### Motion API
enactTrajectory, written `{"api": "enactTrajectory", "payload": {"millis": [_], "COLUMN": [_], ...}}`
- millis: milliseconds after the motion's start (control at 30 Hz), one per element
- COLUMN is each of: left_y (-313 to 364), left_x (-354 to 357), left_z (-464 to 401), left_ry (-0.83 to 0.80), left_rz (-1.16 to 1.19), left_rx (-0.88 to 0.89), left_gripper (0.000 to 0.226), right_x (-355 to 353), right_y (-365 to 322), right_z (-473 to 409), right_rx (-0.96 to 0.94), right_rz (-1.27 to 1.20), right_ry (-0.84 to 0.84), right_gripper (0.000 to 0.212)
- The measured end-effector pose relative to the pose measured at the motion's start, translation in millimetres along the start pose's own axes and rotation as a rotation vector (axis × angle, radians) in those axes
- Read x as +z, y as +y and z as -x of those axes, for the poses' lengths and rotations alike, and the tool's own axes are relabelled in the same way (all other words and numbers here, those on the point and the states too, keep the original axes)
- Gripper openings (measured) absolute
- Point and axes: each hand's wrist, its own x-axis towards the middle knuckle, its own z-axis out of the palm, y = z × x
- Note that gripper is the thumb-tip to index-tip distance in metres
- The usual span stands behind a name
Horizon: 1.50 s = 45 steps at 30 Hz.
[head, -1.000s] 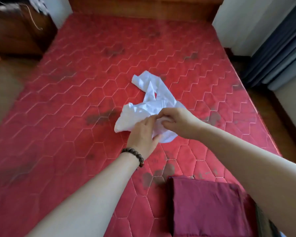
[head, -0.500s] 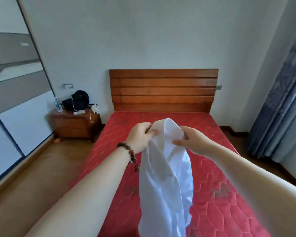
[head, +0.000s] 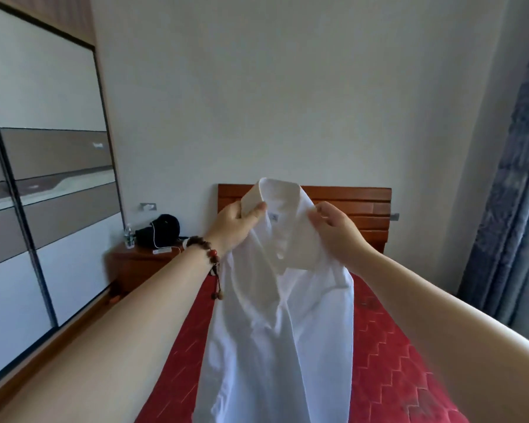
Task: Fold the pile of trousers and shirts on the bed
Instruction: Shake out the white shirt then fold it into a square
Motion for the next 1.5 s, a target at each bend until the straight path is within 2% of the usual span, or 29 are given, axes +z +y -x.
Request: {"api": "enactTrajectory", "payload": {"millis": [33,67,133,200,300,433,533,667,767,867,933,1033,1067,1167,1267,1367,1433,1500], "left_y": [2.5,3.1,4.2,5.5,1.3,-0.5,6.1,16.7,24.6,37.4,46.0,54.3,55.5,61.3,62.5,62.8,63.4,61.1], "left_x": [-7.9,-15.4,-29.5,-42.0,-54.3,-54.6,-42.9,-26.9,-15.5,-7.0,-1.7,6.4,8.6,12.2,13.9,17.9,21.7,27.9], "left_z": [2.2,3.3,5.2,8.3,11.9,11.9,7.9,6.6,4.9,3.0,2.3,-0.9,-2.9,-7.8,-12.3,-12.4,-9.8,-8.6], "left_ry": [-0.035,-0.079,-0.16,-0.192,-0.162,-0.003,0.057,0.057,0.043,0.018,-0.071,-0.158,-0.182,-0.306,-0.36,-0.422,-0.387,-0.308], "left_rz": [-0.012,-0.042,-0.129,-0.271,-0.475,-0.572,-0.52,-0.316,-0.219,-0.111,0.004,-0.036,-0.057,-0.054,-0.05,-0.157,-0.144,0.041], "left_rx": [0.013,0.031,0.052,0.043,0.064,0.079,0.058,0.007,-0.026,-0.049,-0.064,-0.011,0.014,0.024,-0.035,-0.069,-0.063,-0.069], "left_gripper": [0.01,0.014,0.035,0.04,0.025,0.031,0.022,0.022,0.023,0.031,0.036,0.069,0.071,0.049,0.054,0.021,0.013,0.023], "right_x": [1.9,2.0,-2.0,-9.6,-24.1,-43.4,-58.3,-85.6,-111.0,-131.4,-138.5,-141.7,-142.8,-149.6,-155.2,-157.9,-157.5,-156.4], "right_y": [-10.1,-19.0,-33.5,-47.0,-65.3,-81.6,-87.4,-84.0,-74.6,-57.2,-44.1,-33.6,-32.7,-31.0,-27.1,-25.0,-23.7,-23.1], "right_z": [-3.1,-6.2,-11.9,-17.4,-23.2,-25.6,-25.3,-29.2,-32.4,-32.6,-32.1,-30.0,-29.5,-28.9,-29.3,-29.6,-29.2,-28.4], "right_rx": [-0.04,-0.072,-0.119,-0.149,-0.194,-0.251,-0.268,-0.221,-0.17,-0.123,-0.107,-0.086,-0.079,-0.05,-0.039,-0.05,-0.073,-0.099], "right_rz": [0.033,0.061,0.127,0.209,0.262,0.323,0.339,0.361,0.445,0.483,0.416,0.317,0.293,0.255,0.167,0.068,0.066,0.073], "right_ry": [0.01,0.011,-0.007,-0.031,-0.047,-0.058,-0.082,-0.126,-0.225,-0.283,-0.264,-0.237,-0.253,-0.341,-0.335,-0.275,-0.254,-0.249], "right_gripper": [0.023,0.022,0.021,0.022,0.024,0.022,0.022,0.02,0.02,0.018,0.016,0.017,0.018,0.02,0.024,0.024,0.03,0.031]}}
